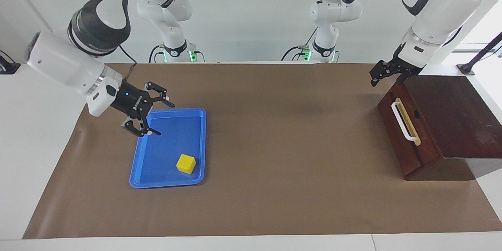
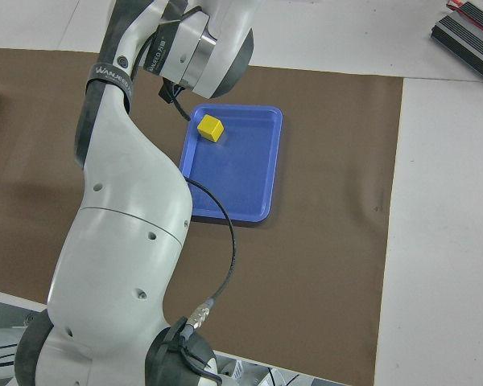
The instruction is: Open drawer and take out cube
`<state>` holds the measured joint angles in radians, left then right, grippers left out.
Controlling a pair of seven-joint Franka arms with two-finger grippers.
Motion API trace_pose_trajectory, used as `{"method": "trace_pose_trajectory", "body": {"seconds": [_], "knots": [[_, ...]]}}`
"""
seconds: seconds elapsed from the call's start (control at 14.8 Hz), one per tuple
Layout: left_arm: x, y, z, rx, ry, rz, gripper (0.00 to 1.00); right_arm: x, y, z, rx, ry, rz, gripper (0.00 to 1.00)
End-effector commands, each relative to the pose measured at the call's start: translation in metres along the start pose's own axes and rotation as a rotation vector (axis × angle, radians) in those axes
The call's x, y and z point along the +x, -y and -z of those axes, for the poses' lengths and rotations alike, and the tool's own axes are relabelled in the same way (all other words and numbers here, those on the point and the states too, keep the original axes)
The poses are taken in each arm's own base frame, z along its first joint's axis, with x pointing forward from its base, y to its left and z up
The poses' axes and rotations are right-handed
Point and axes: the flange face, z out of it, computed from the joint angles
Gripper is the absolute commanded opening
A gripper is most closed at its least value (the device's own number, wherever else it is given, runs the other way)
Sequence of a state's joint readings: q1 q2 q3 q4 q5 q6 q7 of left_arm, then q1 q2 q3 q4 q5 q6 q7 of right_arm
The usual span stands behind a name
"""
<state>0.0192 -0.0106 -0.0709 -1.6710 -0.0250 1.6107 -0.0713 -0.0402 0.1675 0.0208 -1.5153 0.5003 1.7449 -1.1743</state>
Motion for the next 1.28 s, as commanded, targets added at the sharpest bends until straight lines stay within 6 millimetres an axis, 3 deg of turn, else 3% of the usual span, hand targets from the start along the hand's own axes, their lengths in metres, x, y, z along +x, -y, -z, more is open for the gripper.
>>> {"method": "trace_pose_trajectory", "body": {"seconds": [0.0,0.13,0.47,0.61,0.81,1.21], "knots": [[0.003,0.003,0.005,0.013,-0.017,-0.034,1.00,0.012,0.036,0.038,-0.069,0.082,-0.096,1.00],[0.001,0.005,0.006,0.023,-0.009,-0.045,1.00,0.014,0.060,0.063,-0.100,0.126,-0.185,1.00],[-0.001,0.004,0.017,0.032,-0.025,-0.052,1.00,-0.001,0.089,0.093,-0.242,0.313,-0.544,1.00],[-0.001,0.002,0.017,0.003,-0.019,-0.047,1.00,-0.010,0.098,0.098,-0.313,0.380,-0.764,1.00],[-0.001,0.002,0.017,0.001,-0.021,-0.047,1.00,-0.021,0.101,0.087,-0.358,0.399,-0.958,1.00],[-0.001,0.002,0.017,0.001,-0.019,-0.045,1.00,-0.057,0.062,0.045,-0.409,0.357,-1.002,1.00]]}}
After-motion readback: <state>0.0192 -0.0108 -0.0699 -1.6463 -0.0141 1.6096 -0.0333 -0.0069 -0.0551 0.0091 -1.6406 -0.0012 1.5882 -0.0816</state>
